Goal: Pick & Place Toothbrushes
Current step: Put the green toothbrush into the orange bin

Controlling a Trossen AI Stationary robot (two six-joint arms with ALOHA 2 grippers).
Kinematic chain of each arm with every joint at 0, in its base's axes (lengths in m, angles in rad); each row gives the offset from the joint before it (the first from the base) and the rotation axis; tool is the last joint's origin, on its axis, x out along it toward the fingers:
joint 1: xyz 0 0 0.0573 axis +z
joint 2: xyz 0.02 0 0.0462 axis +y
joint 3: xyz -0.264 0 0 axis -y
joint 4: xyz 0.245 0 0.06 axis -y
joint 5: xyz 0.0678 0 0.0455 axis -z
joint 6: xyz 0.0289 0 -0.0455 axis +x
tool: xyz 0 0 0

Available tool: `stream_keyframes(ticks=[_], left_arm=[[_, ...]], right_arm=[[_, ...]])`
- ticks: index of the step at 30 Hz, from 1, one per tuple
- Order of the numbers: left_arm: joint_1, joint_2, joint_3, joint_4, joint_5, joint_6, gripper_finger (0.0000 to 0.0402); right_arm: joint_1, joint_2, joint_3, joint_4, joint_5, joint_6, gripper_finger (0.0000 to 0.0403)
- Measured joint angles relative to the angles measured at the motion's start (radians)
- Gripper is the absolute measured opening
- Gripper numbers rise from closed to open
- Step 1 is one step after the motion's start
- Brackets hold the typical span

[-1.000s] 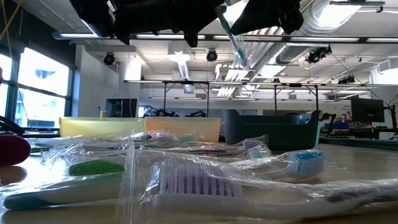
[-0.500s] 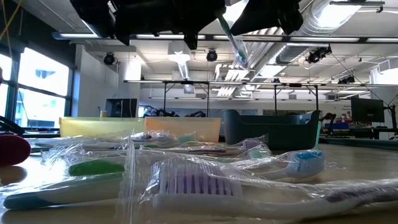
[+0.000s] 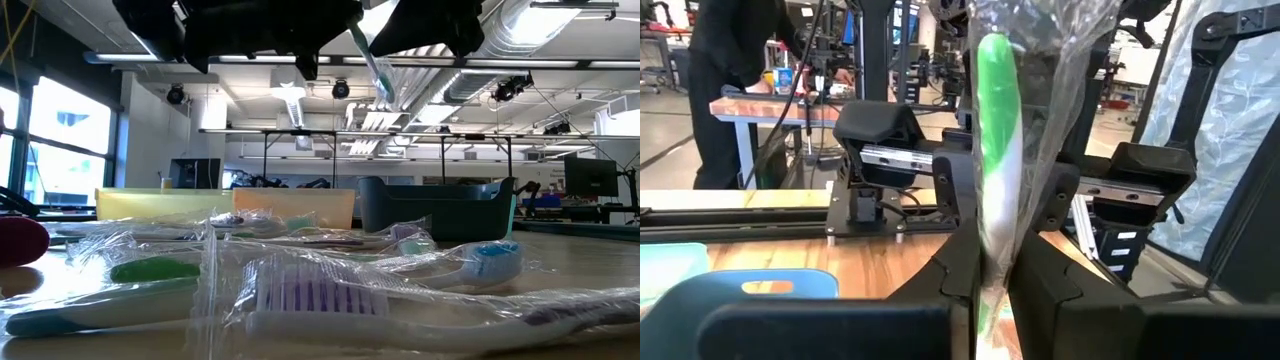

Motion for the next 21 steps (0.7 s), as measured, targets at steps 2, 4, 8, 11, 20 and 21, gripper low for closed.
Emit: stream_keyframes(ticks=[2, 4, 8, 11, 20, 21], left_arm=[[0.0, 0.0, 0.0, 0.0, 0.0, 0.0, 0.0029], [0.0, 0.0, 0.0, 0.001, -0.001, 0.0, 0.0028], [0.0, 0.0, 0.0, 0.003, -0.003, 0.0, 0.0028], [0.0, 0.0, 0.0, 0.004, -0.003, 0.0, 0.0027], [0.0, 0.0, 0.0, -0.017, -0.003, -0.006, 0.0027], [0.0, 0.0, 0.0, -0.025, -0.003, -0.006, 0.0027]], right_arm=[[0.0, 0.0, 0.0, 0.0, -0.003, 0.0, 0.0003], [0.0, 0.0, 0.0, 0.0, -0.002, 0.0, 0.0005], [0.0, 0.0, 0.0, -0.001, 0.012, 0.0, 0.0021], [0.0, 0.0, 0.0, 0.002, 0.014, -0.003, 0.0046], [0.003, -0.034, -0.001, 0.059, 0.01, -0.075, 0.0143], [0.004, -0.049, 0.0, 0.058, 0.011, -0.075, 0.0151]])
